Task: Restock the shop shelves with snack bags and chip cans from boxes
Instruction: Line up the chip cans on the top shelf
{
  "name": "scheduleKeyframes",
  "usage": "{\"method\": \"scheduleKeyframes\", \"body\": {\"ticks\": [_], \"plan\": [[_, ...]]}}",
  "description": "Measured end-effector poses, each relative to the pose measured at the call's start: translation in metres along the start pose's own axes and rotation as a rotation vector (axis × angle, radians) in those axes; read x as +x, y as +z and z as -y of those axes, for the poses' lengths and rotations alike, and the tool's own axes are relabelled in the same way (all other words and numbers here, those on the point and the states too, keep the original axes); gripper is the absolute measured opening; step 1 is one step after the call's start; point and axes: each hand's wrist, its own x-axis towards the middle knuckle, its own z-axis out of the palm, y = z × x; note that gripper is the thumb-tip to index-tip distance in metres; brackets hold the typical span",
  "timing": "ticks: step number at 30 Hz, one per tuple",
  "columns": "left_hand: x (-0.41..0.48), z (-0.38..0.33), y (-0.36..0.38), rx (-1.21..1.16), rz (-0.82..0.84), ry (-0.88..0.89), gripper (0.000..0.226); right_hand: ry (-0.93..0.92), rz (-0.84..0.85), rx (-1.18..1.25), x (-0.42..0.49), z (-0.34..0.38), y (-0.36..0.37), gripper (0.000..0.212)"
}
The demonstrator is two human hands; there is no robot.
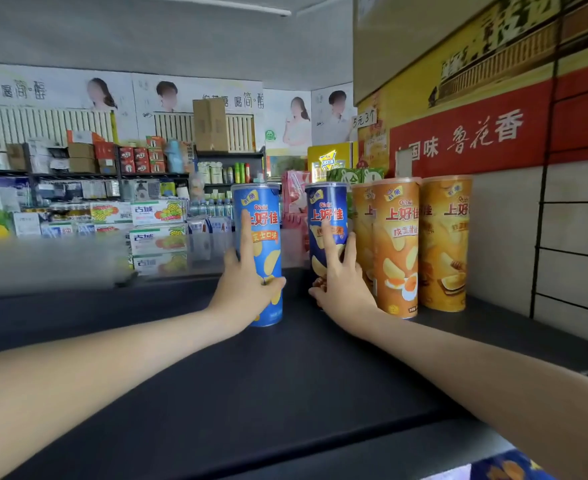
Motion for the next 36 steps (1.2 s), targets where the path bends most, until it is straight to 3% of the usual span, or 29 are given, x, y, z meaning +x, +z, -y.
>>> {"method": "scheduleKeyframes", "body": {"ticks": [5, 26, 36], "plan": [[-0.016, 0.002, 0.005, 0.299, 0.111, 0.001, 0.108, 0.028, 0.02, -0.076, 0.0, 0.0, -0.001, 0.101], [0.012, 0.0, 0.034, 0.196, 0.107, -0.018, 0.11, 0.06, 0.221, -0.035, -0.014, -0.006, -0.023, 0.106], [0.017, 0.005, 0.03, 0.065, 0.204, 0.015, 0.112, 0.097, 0.279, -0.06, -0.016, 0.005, -0.022, 0.103]]}}
